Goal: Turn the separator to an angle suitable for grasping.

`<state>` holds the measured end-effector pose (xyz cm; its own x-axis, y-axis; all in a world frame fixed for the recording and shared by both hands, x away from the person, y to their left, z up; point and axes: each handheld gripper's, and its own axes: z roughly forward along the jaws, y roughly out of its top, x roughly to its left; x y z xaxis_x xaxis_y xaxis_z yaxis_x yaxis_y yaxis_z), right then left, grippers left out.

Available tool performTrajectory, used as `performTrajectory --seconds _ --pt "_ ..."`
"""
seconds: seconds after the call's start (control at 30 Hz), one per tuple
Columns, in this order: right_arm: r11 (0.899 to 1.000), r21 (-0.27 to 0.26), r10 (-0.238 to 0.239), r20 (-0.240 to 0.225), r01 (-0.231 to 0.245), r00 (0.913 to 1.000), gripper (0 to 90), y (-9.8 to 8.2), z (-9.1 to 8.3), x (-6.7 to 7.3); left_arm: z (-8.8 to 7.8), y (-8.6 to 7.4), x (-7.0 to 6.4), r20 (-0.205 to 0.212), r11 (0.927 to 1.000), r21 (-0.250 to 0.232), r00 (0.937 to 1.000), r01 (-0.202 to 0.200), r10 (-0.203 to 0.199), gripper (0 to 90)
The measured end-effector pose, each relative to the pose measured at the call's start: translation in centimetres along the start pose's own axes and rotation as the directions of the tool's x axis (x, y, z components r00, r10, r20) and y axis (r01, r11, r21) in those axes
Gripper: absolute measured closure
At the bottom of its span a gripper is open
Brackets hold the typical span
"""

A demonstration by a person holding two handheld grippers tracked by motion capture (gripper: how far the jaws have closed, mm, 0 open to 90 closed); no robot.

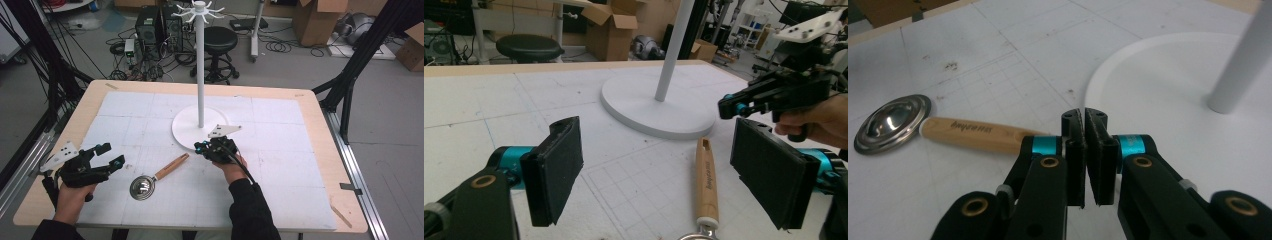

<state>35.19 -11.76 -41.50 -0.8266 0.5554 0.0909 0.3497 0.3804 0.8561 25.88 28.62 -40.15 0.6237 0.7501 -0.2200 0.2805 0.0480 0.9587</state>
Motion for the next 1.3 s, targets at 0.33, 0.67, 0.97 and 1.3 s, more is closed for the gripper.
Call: performTrajectory --seconds 0.33,0.67,0.97,1.3 --pt "0.994 -0.098 0.063 0.226 -0.042 0.9721 39.0 -2.9 -10.1 0.1 0.1 0.0 -0.2 0.012 1.0000 0.005 0.9999 -0.001 0.001 21.3" --pt "0.959 -0.258 0.216 0.419 -0.112 0.8818 20.7 -8.0 -19.9 0.7 0.4 0.0 -0.6 0.036 0.9999 0.008 0.9993 -0.006 0.006 21.4" --pt "0.945 -0.302 0.270 0.493 -0.128 0.8273 18.5 -9.3 -22.6 0.6 0.7 0.0 -0.4 0.041 0.9999 0.013 0.9992 -0.004 0.004 21.3" --pt "0.948 -0.293 0.259 0.489 -0.123 0.8327 18.8 -9.3 -22.4 0.6 0.9 -0.1 -0.8 0.037 0.9997 0.021 0.9992 -0.015 0.014 21.1"
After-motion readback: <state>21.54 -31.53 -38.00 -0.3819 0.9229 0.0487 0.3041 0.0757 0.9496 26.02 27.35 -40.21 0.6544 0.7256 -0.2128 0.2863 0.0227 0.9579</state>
